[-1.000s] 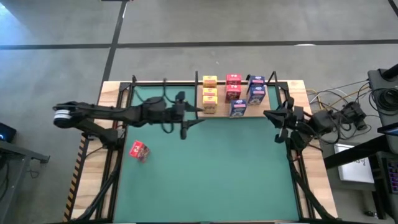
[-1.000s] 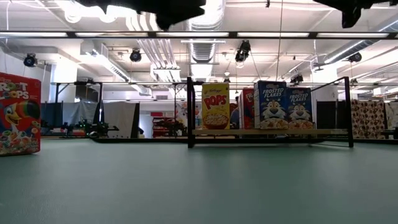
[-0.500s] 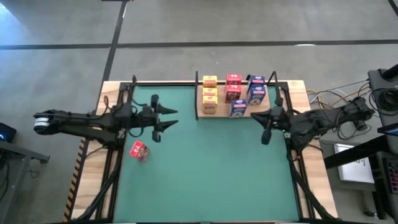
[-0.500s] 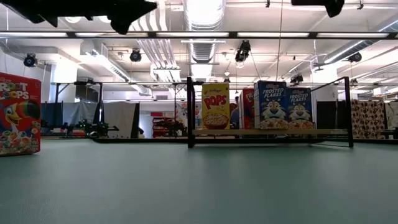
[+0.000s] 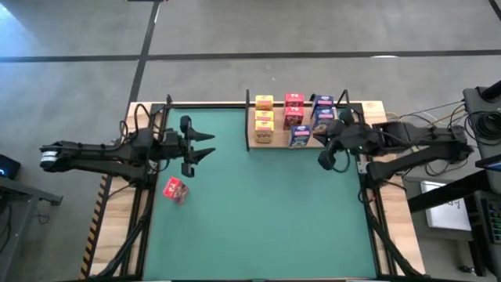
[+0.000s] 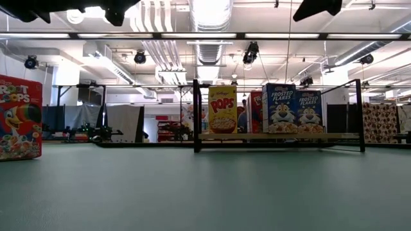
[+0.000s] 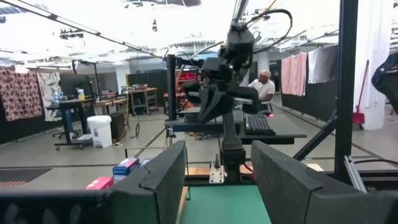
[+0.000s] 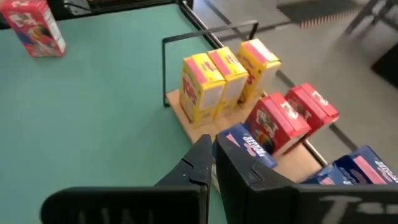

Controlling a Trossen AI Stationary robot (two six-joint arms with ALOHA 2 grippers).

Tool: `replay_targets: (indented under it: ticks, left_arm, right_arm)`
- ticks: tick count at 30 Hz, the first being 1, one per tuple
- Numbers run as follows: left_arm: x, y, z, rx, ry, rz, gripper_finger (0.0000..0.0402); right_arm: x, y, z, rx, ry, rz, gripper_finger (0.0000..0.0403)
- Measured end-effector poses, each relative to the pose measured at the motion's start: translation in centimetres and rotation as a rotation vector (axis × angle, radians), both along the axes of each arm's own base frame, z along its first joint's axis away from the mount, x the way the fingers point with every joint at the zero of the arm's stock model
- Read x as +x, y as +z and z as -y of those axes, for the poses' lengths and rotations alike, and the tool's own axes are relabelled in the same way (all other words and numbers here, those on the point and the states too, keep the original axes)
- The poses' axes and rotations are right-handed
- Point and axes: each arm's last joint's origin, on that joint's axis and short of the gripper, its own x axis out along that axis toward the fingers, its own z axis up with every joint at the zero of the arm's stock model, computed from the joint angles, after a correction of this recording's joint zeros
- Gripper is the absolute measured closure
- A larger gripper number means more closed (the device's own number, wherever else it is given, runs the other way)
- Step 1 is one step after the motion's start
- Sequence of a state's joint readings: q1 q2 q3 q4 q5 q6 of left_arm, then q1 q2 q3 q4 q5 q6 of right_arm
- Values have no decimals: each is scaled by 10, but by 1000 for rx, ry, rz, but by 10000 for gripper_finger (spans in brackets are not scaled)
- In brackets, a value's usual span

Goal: Stack cereal on shelf
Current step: Put the blue cereal box on the shelf aligned with the other blue cereal boxes

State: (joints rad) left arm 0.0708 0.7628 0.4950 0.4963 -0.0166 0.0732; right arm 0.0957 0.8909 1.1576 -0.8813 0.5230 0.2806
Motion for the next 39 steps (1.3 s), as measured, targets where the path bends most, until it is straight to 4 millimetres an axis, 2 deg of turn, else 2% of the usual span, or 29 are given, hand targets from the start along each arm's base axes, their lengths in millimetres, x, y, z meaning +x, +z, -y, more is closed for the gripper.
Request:
replay_targets:
  ticks: [5,13,24,33,36,39]
  left_arm:
    - [0,1,0,-4,-1,5,235]
    - [-1,1,0,-4,-1,9,235]
    - [-1,1,0,-5,-2,5,235]
    - [0,-1,0,-14,-3,-14,235]
    - [0,-2,0,-16,-4,-19,235]
    - [1,-2,0,-21,-5,-20,235]
  right_arm:
    - [15,2,19,44,8,-70,391]
    - [37,-15,67,103,72,-209,390]
    - [43,-34,120,96,115,-313,390]
    - [50,-44,129,73,154,-375,378]
    - [51,-47,129,86,155,-387,347]
    - [52,-48,130,105,149,-390,300]
